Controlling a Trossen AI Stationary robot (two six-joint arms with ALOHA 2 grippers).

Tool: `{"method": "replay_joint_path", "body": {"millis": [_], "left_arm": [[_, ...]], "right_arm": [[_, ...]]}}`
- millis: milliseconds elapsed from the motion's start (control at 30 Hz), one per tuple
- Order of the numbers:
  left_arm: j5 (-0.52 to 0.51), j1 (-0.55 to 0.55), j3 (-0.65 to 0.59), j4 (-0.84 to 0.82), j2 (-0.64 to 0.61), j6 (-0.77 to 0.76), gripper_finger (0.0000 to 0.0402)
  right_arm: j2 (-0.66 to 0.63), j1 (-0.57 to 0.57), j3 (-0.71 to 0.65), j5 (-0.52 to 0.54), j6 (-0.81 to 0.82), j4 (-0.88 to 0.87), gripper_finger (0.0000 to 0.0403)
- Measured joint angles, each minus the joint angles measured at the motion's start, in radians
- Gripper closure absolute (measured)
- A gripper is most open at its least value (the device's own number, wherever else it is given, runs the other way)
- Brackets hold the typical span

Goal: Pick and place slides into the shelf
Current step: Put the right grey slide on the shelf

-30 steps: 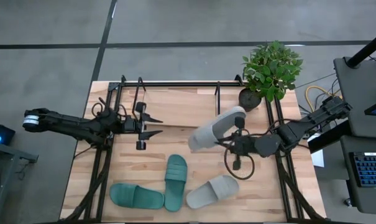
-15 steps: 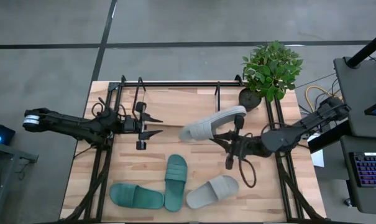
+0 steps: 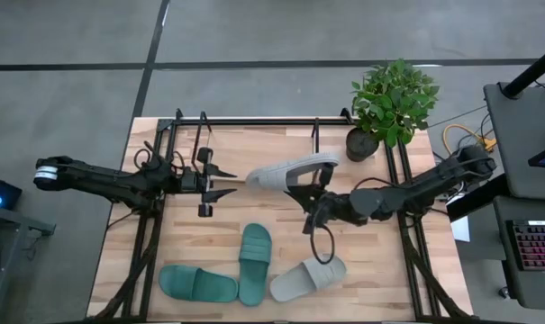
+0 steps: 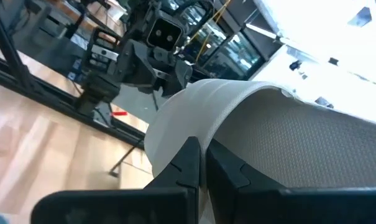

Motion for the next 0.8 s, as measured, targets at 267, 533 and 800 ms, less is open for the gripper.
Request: {"method": "replay_joint_path", "body": {"millis": [267,533,800], "left_arm": [[-0.028,0.000,0.000,-0.003,0.002,0.002,0.0257],[-0.095,0.000,-0.002,-0.019,0.027,0.000,0.0247],[-0.096,0.000,0.000,-0.013,0.067,-0.034,0.0130]], "right_arm": [[0.032,-0.012,0.002,-0.002,-0.053,0.053,0.0394],[0.028,-0.012,0.003,-0.003,-0.079,0.062,0.0394],[0.028,-0.012,0.003,-0.002,-0.095,0.067,0.0394]]}}
